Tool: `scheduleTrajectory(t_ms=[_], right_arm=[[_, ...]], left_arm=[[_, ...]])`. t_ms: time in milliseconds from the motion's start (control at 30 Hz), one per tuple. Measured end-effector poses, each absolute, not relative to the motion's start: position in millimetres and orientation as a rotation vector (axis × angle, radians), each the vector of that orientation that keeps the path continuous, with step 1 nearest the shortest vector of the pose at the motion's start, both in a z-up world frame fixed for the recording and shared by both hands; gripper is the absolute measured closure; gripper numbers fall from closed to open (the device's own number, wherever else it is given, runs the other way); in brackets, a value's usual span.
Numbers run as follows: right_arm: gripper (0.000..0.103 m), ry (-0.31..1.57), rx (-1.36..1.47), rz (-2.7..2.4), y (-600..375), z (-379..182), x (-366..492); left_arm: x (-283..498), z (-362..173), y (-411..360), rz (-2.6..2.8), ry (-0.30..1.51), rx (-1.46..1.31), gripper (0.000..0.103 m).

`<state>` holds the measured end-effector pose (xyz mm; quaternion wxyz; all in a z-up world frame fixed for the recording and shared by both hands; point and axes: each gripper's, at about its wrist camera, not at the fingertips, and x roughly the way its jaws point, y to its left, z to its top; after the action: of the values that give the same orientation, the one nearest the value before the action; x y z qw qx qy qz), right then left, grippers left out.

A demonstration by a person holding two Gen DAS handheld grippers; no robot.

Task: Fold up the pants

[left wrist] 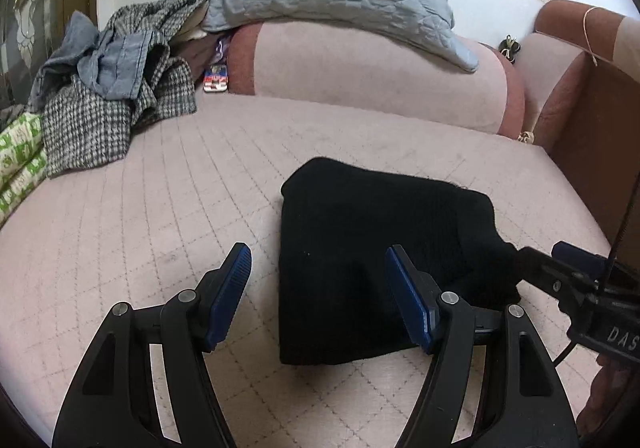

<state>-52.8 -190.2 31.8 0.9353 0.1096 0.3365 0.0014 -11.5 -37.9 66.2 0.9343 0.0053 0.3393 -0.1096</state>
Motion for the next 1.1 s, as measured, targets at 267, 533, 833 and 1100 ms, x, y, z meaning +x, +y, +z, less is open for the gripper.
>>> scheduleTrajectory(t_ms=[267, 533, 833, 1100], right_arm=[[0.027, 0.672, 0.244, -0.034, -203.8, 25.7, -49.1], [0.027, 0.683, 0.246, -0.024, -208.2, 22.1, -45.9], [0.027, 0.678, 0.229, -0.019, -204.6, 21.3, -48.4], [0.027, 0.69, 0.23, -0.022, -203.9, 20.2, -45.1]], left_arm=[[-6.0, 61.4, -44.0, -0.235, 0.684, 0.048, 0.033], [-6.5, 68.5, -40.4, -0.241, 0.644, 0.038, 0.033], [-6.6, 66.0, -42.7, -0.248, 0.659, 0.064, 0.033], [-10.2, 65.2, -49.1, -0.256, 0.655, 0.107, 0.033]])
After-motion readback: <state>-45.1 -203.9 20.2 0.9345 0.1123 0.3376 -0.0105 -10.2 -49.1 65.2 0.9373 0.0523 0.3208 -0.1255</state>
